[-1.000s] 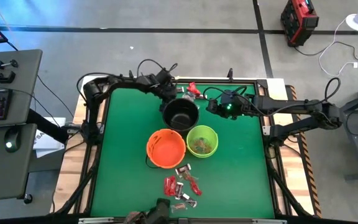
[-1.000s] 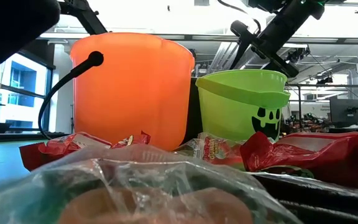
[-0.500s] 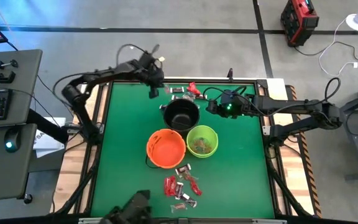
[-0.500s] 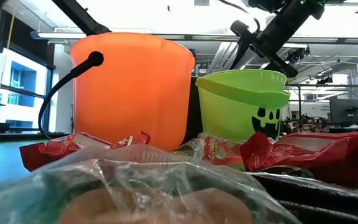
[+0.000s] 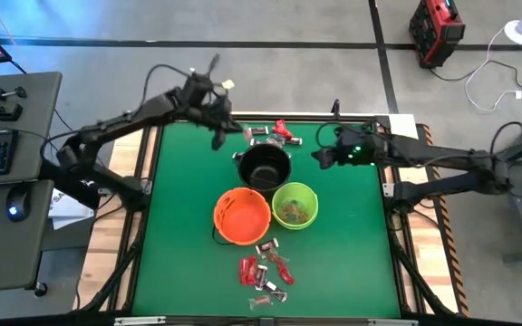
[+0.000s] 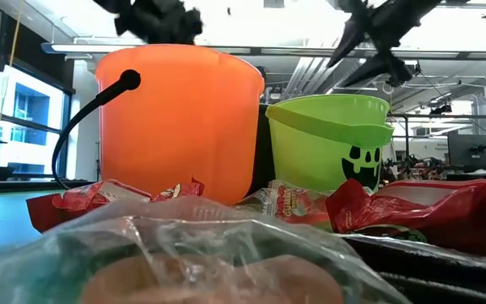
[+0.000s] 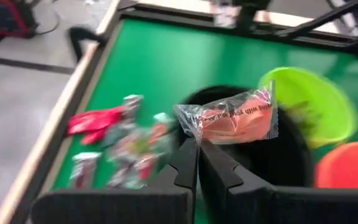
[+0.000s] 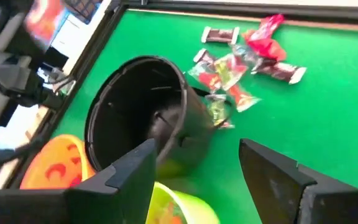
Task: Sort candy by brand, put in halloween buckets
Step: Put the orange gummy into the green bucket
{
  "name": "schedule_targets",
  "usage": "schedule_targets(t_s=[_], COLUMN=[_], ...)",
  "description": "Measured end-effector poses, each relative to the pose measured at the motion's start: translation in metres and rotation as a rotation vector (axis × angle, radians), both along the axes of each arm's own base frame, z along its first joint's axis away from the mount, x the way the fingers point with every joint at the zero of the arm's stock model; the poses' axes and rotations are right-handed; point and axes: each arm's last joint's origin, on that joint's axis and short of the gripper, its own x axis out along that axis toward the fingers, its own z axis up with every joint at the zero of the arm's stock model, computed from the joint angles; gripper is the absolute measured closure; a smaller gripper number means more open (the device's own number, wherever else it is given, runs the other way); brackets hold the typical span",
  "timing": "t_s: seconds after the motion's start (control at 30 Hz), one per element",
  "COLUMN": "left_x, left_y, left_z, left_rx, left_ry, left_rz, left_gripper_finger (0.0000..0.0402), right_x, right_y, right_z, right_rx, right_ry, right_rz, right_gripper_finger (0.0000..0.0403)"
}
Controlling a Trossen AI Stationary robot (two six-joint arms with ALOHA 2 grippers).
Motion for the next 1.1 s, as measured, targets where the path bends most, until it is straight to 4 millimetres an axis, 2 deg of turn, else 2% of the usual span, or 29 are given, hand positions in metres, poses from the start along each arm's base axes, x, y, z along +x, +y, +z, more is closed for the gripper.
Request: schedule_targets(t_s=[0.13, 0.3, 0.4, 0.47, 0.6, 0.77, 0.93, 1.1], left_x=[0.033, 0.075, 0.094, 0.108, 0.134, 0.160, 0.166, 0.164], left_y=[-0.059, -0.131, -0.163, -0.177, -0.189, -0.185, -0.183, -0.185], left_z=[0.005, -0.009, -0.024, -0.031, -0.041, -0.056, -0.064, -0.062], left_rx=[0.003, -0.042, -0.102, -0.117, -0.103, -0.073, 0.001, 0.030], left_ry=[-0.012, -0.038, -0.054, -0.052, -0.031, 0.073, 0.149, 0.153], left_rz=[-0.007, 0.037, 0.059, 0.079, 0.094, 0.110, 0.052, 0.024], left_gripper_finger=[0.0401, 0.0401, 0.0401, 0.0401, 0.0401, 0.0401, 0.0388, 0.0322], right_x=[-0.023, -0.043, -0.049, -0.051, -0.050, -0.046, -0.045, -0.045], right_y=[0.008, 0.015, 0.018, 0.019, 0.019, 0.018, 0.017, 0.016], right_z=[0.007, 0.011, 0.015, 0.016, 0.017, 0.017, 0.018, 0.018], right_rx=[-0.068, -0.137, -0.155, -0.154, -0.137, -0.124, -0.135, -0.176], right_ry=[0.062, 0.113, 0.099, 0.085, 0.062, 0.038, 0.037, 0.045], right_rz=[0.068, 0.150, 0.168, 0.166, 0.153, 0.138, 0.124, 0.115], right_gripper_finger=[0.0183, 0.0183, 0.0183, 0.0183, 0.0183, 0.0183, 0.0183, 0.0183])
